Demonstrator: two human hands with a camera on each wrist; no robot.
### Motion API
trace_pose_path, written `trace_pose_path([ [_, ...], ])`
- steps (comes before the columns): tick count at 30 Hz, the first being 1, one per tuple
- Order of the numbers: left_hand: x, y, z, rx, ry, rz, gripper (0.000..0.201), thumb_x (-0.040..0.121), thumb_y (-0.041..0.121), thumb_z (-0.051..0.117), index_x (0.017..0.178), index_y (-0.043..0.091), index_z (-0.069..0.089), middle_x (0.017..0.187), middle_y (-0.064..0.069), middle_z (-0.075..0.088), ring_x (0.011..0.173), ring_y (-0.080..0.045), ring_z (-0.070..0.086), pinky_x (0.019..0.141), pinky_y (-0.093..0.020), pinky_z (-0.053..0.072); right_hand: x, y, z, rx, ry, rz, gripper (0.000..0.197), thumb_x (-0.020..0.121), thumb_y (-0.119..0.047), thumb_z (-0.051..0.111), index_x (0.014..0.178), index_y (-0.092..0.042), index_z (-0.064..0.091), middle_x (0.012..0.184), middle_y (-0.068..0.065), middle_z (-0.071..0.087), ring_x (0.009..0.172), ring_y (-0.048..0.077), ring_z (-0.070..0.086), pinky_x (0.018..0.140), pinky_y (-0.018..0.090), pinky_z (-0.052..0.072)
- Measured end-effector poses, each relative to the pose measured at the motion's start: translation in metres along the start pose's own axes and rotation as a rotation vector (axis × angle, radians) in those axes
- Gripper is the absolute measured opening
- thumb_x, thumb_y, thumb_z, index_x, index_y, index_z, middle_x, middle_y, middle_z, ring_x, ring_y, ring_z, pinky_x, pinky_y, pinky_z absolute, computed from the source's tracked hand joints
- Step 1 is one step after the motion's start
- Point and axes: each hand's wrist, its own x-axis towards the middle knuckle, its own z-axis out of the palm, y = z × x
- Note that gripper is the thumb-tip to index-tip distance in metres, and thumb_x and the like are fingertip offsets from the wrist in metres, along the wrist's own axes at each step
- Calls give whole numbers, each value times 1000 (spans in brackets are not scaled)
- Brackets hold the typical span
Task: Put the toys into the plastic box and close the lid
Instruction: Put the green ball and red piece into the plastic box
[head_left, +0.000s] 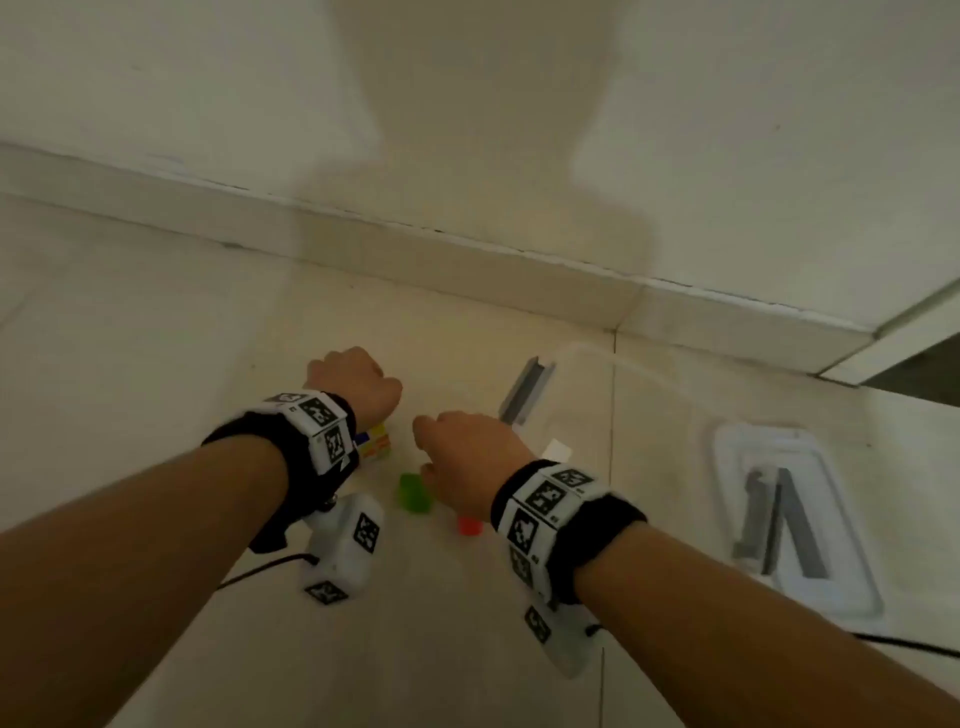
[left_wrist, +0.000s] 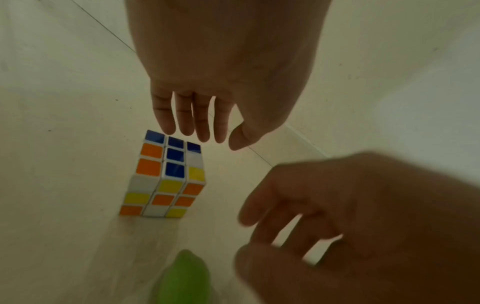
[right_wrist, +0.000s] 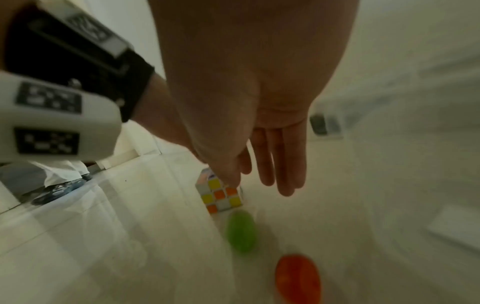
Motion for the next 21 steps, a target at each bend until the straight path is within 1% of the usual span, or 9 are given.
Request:
trace_pose_path([
  [3,7,1,-4,15,-65,18,39,85,37,47,95,8,72,98,-18,70,97,-40,61,98,-47,46,8,-6,17,-93,-48,8,36,104,-30,44,133,-10,45,115,15,58,87,33,60,64,36,38],
  [5,6,2,-1,74,-96,3,41,90,36,47,106,7,71,110,-16,69,104,-36,59,104,-46,40,12,-15,32,-137,-90,-13,38,104,-26,42,139,-12,42,114,16,56,66,28,50,58,36,36],
  [9,7,-6,5,134,-164,-18,41,91,38,45,102,7,71,111,-17,67,106,-36,60,105,-49,40,18,-21,44,-81,-121,-21,38,104,-17,39,142,-14,38,113,16,53,55,22,37,55,36,37],
  [11,6,-8,9,146,-199,-41,37,89,38,46,83,8,66,90,-18,66,85,-35,62,100,-49,45,20,-25,45,-77,-158,-22,33,105,-14,40,138,-9,43,115,16,54,55,19,36,59,35,38],
  [13,3,-5,10,160,-194,-69,30,91,33,48,68,13,48,67,-8,51,61,-26,46,84,-43,48,28,-27,43,-99,-211,-25,32,104,-14,45,135,-8,48,117,14,58,55,17,37,64,33,41],
  [15,0,-2,9,122,-210,-74,33,93,28,49,65,19,35,63,-2,37,55,-20,33,60,-31,38,34,-28,43,-103,-248,-34,35,99,-20,54,133,-11,53,110,10,62,56,17,43,64,33,45],
  [16,-1,-1,7,124,-236,-72,36,94,26,49,64,22,29,64,1,30,54,-16,27,55,-29,30,34,-28,42,-71,-220,-39,36,97,-23,56,131,-12,55,103,9,63,57,17,47,62,33,46],
  [19,2,-1,5,185,-307,-23,41,94,19,49,64,27,22,66,4,20,54,-11,19,52,-27,23,18,-28,26,24,-78,-69,39,95,-25,56,133,-16,55,102,7,62,68,21,53,62,32,44],
  [21,-2,3,2,233,-338,-1,36,95,14,49,66,23,30,66,1,27,53,-13,23,51,-27,25,2,-24,9,97,4,-110,39,95,-28,56,132,-18,59,110,6,62,82,22,56,69,31,45],
])
